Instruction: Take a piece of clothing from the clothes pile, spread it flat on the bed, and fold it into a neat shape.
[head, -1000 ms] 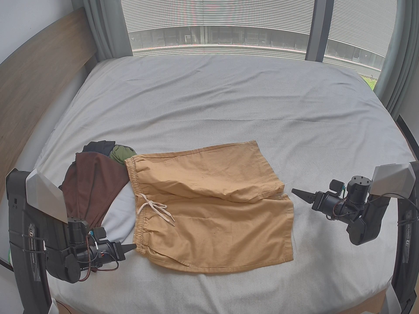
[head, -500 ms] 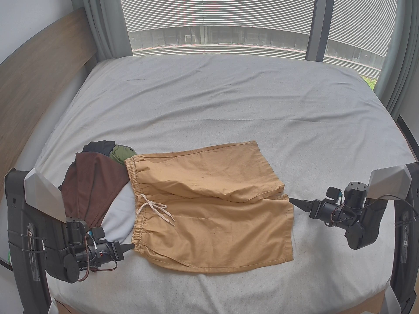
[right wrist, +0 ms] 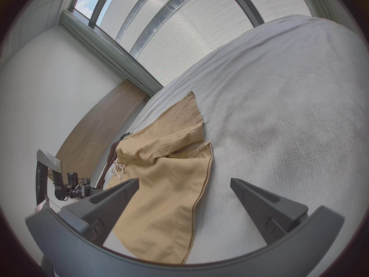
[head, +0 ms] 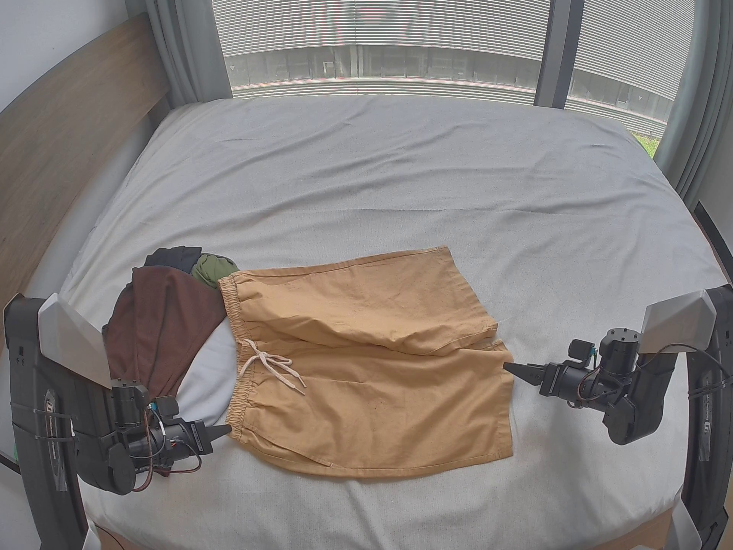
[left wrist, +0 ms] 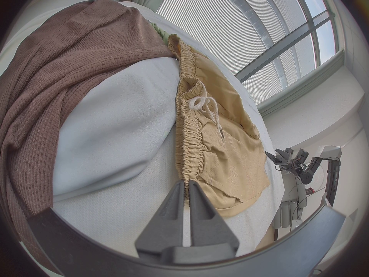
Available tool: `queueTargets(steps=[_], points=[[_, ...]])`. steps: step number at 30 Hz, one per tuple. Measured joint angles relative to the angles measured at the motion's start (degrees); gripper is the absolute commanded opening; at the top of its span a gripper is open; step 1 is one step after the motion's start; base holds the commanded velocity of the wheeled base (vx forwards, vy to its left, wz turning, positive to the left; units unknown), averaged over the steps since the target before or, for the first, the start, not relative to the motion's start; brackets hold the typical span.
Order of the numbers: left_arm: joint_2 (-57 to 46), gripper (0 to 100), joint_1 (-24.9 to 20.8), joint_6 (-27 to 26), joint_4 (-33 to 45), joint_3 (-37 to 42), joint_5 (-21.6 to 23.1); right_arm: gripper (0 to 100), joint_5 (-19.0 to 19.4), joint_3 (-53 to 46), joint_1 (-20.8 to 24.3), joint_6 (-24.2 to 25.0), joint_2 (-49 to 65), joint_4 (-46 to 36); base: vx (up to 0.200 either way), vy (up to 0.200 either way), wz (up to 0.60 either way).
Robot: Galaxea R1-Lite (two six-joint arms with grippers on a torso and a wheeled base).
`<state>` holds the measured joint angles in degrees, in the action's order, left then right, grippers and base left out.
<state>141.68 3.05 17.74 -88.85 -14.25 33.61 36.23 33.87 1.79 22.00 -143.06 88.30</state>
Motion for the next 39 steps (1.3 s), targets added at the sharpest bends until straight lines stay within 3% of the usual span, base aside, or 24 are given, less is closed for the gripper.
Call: queueTargets(steps=[1,2,23,24,33,39], points=[[-0.02,0,-0.02,0.05,0.0,0.01,0.02,100,0.0,0.0,0.0,0.02,0.0,0.0,0.0,0.0,0.0],[-0.04,100,-0.05,0.11,0.0,0.01,0.02,100,-0.02,0.01,-0.01,0.02,-0.02,0.02,0.0,0.0,0.0],[0.88,100,-2.11,0.46,-0.02,-0.35,0.16,100,-0.13,0.3,0.11,-0.02,-0.9,0.0,0.0,0.0,0.0],[0.9,0,-2.11,0.49,-0.02,-0.35,0.16,100,-0.13,0.33,0.11,-0.04,-0.99,0.02,0.0,0.0,0.0],[0.96,0,-2.11,0.78,0.02,-0.57,0.18,100,0.26,-0.33,0.07,-1.15,-1.38,0.0,0.0,0.0,0.0],[0.96,0,-2.11,0.79,0.02,-0.62,0.2,100,2.96,-3.02,-0.06,-1.76,-1.4,-0.05,0.0,0.0,0.0]])
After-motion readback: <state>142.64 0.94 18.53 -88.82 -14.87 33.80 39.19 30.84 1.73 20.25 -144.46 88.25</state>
